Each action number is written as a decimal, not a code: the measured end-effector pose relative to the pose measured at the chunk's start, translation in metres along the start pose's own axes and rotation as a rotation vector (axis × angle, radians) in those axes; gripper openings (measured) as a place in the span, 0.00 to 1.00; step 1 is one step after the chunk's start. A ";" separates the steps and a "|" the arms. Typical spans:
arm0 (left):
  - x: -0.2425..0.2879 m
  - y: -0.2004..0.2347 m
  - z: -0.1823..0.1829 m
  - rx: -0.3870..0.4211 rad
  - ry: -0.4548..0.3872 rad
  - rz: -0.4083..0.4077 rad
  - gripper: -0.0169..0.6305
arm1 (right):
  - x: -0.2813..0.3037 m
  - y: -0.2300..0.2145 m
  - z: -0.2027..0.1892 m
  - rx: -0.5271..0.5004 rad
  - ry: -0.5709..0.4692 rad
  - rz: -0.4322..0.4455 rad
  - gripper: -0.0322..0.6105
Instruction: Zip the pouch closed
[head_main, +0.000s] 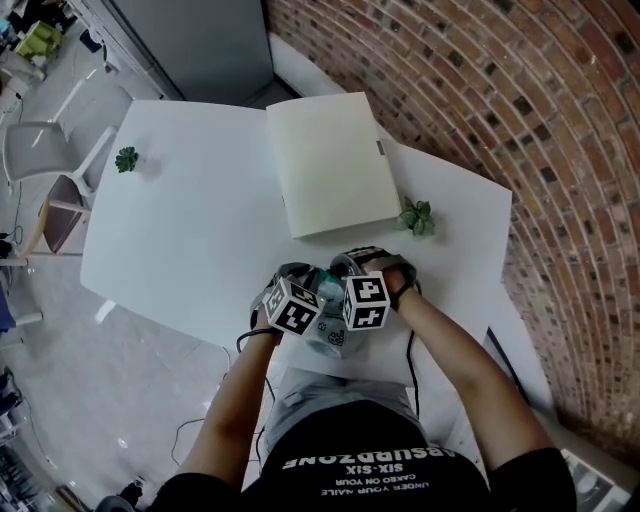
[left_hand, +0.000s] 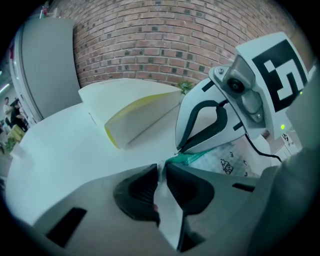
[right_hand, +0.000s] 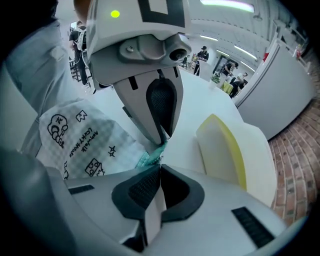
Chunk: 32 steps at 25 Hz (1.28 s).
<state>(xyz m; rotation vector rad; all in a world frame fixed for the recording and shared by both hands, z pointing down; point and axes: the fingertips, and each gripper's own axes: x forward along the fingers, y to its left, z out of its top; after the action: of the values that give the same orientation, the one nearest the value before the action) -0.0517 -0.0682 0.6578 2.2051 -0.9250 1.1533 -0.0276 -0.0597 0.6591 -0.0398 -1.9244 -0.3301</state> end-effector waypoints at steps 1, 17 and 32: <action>0.000 0.001 0.000 -0.013 -0.005 0.003 0.12 | 0.000 0.000 0.000 0.008 -0.001 0.000 0.05; 0.003 0.005 0.000 -0.046 0.044 0.013 0.06 | -0.002 -0.003 -0.002 0.142 -0.077 -0.015 0.05; 0.003 0.005 0.001 -0.055 0.053 0.014 0.06 | -0.007 -0.004 -0.003 -0.056 -0.022 0.022 0.05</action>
<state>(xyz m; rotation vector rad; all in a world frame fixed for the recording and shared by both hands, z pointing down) -0.0536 -0.0735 0.6604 2.1177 -0.9403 1.1722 -0.0232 -0.0631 0.6531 -0.1022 -1.9352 -0.3698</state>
